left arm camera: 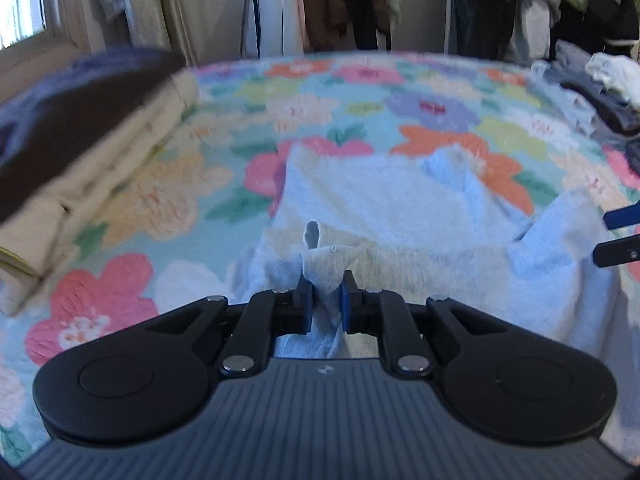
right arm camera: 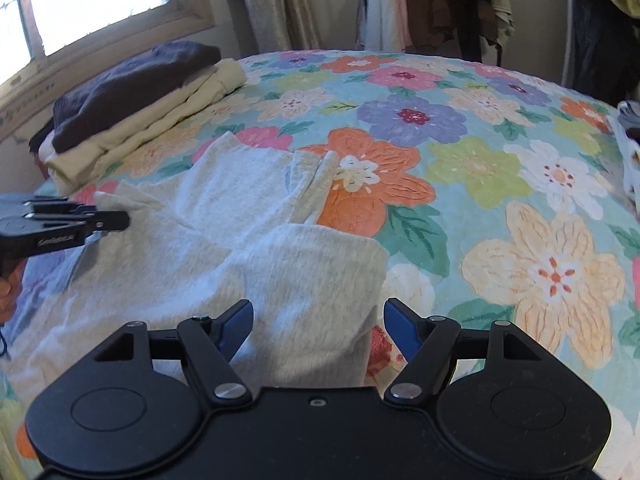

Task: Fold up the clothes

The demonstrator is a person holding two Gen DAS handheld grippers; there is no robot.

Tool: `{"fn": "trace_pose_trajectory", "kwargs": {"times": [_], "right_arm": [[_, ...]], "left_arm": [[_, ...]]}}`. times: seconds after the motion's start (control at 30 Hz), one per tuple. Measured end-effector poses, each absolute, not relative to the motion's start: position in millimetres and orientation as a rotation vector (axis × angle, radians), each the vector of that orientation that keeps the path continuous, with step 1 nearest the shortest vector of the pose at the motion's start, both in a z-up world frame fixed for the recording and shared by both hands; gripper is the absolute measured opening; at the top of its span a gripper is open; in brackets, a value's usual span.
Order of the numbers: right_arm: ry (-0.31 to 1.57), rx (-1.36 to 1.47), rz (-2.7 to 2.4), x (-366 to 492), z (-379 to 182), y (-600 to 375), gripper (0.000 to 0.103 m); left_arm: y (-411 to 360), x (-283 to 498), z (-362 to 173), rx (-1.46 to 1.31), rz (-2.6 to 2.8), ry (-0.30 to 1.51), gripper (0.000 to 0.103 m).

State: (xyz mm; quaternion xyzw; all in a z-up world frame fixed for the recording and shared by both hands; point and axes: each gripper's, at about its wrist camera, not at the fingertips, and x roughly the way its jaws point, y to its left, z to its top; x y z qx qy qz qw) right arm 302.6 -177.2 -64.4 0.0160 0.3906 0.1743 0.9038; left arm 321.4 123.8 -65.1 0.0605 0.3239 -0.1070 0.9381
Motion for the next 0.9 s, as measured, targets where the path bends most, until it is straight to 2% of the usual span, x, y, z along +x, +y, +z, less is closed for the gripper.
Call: {"fn": "trace_pose_trajectory", "kwargs": {"times": [0.1,0.3,0.63,0.7,0.73,0.77,0.83,0.9], "right_arm": [[0.802,0.091,0.36,303,-64,-183,0.077],[0.744,0.14,0.38,299,-58,-183,0.077],[0.844,-0.05,0.314,306,-93,-152,0.077],[0.842,-0.048,0.299,304,-91,-152,0.077],[0.842,-0.059,0.29,303,-91,-152,0.077],[0.842,-0.085,0.274,302,-90,-151,0.077],[0.848,-0.124,0.255,300,-89,-148,0.077],[0.849,-0.134,0.247,294,-86,-148,0.077]], "left_arm": [[123,312,-55,0.141,-0.197,0.588,0.012],[131,325,-60,0.131,-0.138,0.603,0.012],[142,342,-67,0.131,-0.047,0.614,0.013],[148,344,-70,0.108,-0.024,0.626,0.02],[151,347,-74,0.103,0.017,0.643,0.029],[155,350,-79,0.125,0.062,0.663,0.033],[164,353,-85,0.175,0.124,0.715,0.035],[185,347,-79,0.101,0.136,0.761,0.04]]}}
